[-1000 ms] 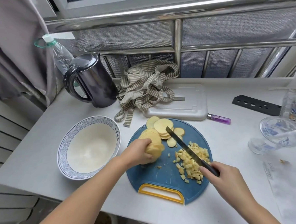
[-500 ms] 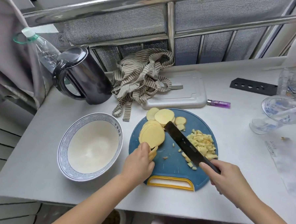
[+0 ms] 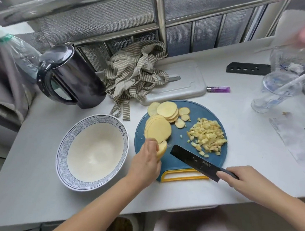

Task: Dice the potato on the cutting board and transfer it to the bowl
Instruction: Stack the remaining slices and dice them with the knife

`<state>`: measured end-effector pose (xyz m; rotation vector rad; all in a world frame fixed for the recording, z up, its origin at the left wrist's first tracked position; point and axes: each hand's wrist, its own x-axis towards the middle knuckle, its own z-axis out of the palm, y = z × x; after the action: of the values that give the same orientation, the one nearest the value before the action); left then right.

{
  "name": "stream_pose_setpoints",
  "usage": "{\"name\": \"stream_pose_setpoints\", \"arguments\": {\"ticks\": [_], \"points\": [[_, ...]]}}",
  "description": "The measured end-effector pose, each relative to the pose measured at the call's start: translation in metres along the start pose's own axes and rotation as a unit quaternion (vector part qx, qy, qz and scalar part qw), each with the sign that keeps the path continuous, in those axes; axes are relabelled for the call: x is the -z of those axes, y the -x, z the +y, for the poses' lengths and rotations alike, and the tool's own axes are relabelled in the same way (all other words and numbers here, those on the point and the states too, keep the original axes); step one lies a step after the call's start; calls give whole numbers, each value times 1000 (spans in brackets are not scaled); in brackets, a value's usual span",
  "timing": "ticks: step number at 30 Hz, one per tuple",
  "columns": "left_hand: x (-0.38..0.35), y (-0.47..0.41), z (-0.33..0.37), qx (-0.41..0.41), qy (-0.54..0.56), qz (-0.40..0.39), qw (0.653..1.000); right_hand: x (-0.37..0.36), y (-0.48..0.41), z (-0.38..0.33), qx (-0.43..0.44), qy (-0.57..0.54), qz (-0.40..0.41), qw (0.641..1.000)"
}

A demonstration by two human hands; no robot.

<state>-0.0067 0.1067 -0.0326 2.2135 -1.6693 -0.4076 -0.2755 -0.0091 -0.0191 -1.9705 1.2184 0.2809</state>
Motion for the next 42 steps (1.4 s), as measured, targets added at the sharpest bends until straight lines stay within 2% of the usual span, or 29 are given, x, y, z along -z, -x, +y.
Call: {"name": "stream_pose_setpoints", "arguments": {"ticks": [4,7,11,14,17,24,30,36,40,42], "points": [[-26,-2,11,-13,22,-9,1000,2,3,0,-44,-64,65,995],[-41,-1,11,-33,19,-37,999,1,4,5,-58,-117,82,988],[-35,5,5,46,-34,-97,994,-7,10,8,-49,-175,91,979],[-26,9,8,118,-21,-92,989,-15,16,5,-33,-118,100,987],[-25,8,5,138,-8,-122,983,-28,24,1,-21,-48,111,992],[-21,0,9,80,68,-136,985,-45,39,-11,-56,-9,145,988],[-25,-11,21,-11,-8,-129,992,-56,33,-29,-43,108,154,981],[-35,-8,24,-9,-38,-81,996,-74,33,-57,-32,160,153,975],[-39,-9,28,-12,-46,-65,997,-81,31,-62,-35,130,153,979],[-39,-11,29,13,-33,-59,998,-79,31,-58,-42,105,163,980]]}}
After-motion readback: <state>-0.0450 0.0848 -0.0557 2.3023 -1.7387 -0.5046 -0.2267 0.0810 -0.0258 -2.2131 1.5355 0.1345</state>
